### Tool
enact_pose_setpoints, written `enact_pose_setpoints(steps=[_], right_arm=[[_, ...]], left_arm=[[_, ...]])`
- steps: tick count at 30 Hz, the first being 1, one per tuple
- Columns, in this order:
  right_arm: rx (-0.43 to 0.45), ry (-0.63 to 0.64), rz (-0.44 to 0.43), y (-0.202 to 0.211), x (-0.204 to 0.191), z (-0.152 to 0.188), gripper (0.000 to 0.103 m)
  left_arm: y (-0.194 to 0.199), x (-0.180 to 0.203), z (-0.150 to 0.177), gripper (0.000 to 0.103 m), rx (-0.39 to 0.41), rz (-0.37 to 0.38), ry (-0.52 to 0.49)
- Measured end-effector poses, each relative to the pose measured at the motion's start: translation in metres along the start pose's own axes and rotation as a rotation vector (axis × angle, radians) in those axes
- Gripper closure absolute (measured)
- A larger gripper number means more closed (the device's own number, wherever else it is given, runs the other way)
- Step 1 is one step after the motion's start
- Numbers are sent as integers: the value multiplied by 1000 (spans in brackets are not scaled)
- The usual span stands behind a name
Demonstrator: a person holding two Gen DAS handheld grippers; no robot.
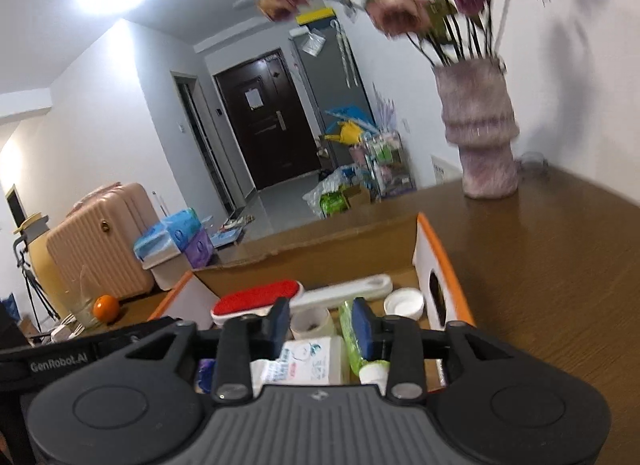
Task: Organize rigid objects
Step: 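Lift the white bottle with both grippers into the box and release, then withdraw both grippers from the box above the table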
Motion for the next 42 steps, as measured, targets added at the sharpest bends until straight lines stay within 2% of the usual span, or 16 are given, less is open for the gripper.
enact_pose_setpoints(steps=[2,4,5,8,12,13,17,27,31,36,42], right_arm=[[20,59,-4,17,-14,-6,38],[52,119,-2,33,-28,-9,25],[81,156,5,43,-36,-10,22],[151,256,47,66,-56,-8,13],[245,379,91,89,-76,3,5],[275,410,95,95,-81,8,0],[334,459,99,113,-91,20,0],[336,389,88,151,-90,43,0],[329,379,78,170,-93,56,0],[319,346,62,206,-92,79,0],[284,309,36,249,-89,121,0]], left_arm=[[22,-1,-6,11,57,-27,-29],[45,-1,-9,3,124,-61,-59],[55,0,-9,0,154,-71,-71],[83,0,-7,0,240,-108,-99],[113,-5,2,0,334,-133,-81],[120,-5,5,0,365,-147,-83],[135,-4,18,0,408,-177,-104],[174,9,43,0,421,-149,-127],[198,13,58,0,397,-129,-142],[244,18,91,0,376,-39,-129],[289,25,148,0,356,-22,-203]])
Point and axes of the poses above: each gripper's, at about its wrist camera, not at the fingertips, and y roughly against the way its jaws point, x to its right, z to its underside, the point moved 5 cm from there along -y, roughly the way its jaws point, and after that the axes turned 2 degrees about -z, right-handed, at the moved point
